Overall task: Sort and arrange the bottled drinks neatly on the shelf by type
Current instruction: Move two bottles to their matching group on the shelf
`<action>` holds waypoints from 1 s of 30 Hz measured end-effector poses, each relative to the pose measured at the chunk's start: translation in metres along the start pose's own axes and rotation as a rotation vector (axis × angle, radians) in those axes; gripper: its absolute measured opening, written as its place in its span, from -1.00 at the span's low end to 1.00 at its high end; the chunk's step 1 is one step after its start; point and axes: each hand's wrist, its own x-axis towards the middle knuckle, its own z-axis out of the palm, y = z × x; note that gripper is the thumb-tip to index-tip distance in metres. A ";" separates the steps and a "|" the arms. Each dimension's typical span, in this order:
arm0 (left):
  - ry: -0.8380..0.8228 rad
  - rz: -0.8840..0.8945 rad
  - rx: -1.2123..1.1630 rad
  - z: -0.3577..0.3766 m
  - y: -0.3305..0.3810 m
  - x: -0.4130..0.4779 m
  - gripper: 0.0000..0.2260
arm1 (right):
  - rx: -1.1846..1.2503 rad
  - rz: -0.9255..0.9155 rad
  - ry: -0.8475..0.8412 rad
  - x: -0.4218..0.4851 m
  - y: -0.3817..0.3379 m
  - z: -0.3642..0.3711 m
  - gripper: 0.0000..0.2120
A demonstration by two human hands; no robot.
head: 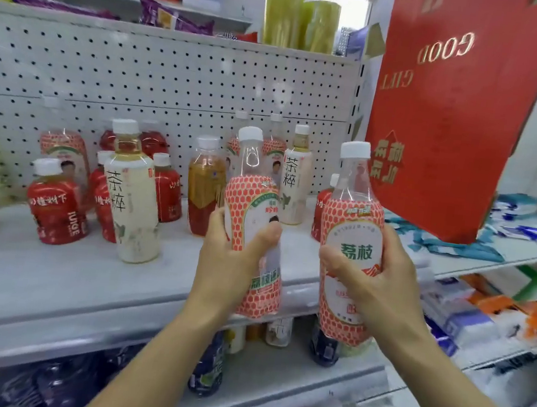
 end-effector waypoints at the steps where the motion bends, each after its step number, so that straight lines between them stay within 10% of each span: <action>1: 0.021 0.003 0.019 0.011 -0.003 0.013 -0.56 | 0.020 -0.006 -0.018 0.010 0.003 -0.005 -0.58; 23: 0.142 0.011 0.319 0.061 -0.080 0.210 -0.19 | 0.104 0.050 -0.101 0.114 0.055 0.017 -0.27; 28: 0.229 0.577 0.504 0.089 -0.047 0.183 -0.43 | 0.122 0.056 -0.051 0.114 0.057 0.012 -0.29; 30: 0.115 0.528 0.466 0.105 -0.033 0.191 -0.40 | 0.127 0.048 -0.031 0.112 0.056 0.008 -0.31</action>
